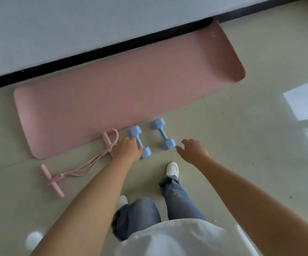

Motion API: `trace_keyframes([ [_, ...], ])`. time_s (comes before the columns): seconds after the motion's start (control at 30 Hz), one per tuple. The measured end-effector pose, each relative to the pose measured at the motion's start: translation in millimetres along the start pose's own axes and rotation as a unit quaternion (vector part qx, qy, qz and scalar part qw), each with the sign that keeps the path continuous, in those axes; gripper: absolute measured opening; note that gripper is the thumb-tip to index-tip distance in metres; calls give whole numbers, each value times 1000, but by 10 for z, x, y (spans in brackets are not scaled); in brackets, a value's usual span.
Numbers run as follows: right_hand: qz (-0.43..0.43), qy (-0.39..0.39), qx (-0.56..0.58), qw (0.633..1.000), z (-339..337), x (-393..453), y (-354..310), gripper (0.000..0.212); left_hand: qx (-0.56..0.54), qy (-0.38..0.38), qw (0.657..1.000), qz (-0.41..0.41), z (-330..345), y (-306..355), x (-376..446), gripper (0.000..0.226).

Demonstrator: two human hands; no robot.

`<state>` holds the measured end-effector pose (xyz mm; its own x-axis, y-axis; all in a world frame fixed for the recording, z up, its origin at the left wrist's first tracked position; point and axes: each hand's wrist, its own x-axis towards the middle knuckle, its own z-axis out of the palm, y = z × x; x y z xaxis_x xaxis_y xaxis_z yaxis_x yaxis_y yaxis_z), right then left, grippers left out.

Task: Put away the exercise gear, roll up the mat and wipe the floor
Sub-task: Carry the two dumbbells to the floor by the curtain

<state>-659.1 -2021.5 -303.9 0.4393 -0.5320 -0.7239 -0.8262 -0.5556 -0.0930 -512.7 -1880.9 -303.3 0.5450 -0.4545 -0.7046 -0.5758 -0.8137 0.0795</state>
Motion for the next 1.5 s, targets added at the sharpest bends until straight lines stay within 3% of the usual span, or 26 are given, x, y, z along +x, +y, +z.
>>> trace_keyframes([
  [0.23,-12,-76,31,997,429,1226,156,46,-85,-60,990,-90,744,170,831,38],
  [0.43,10,-91,51,994,1354,2454,329,45,-150,-93,975,-134,1800,246,1953,44],
  [0.67,7,-69,48,996,2570,4069,352,43,-250,-24,945,-211,3101,125,3526,51],
  [0.87,72,-27,188,979,3069,4939,343,47,-401,40,876,-267,3679,-32,4395,51],
  [1.1,78,2,257,963,3169,4956,432,44,-404,75,869,-275,3703,59,4375,44],
  [1.3,88,-54,255,962,3024,4154,668,38,-348,-15,903,-252,3481,283,3662,42],
  [1.5,122,-91,272,950,2420,2882,1008,27,-281,-82,935,-199,2784,692,2543,42],
])
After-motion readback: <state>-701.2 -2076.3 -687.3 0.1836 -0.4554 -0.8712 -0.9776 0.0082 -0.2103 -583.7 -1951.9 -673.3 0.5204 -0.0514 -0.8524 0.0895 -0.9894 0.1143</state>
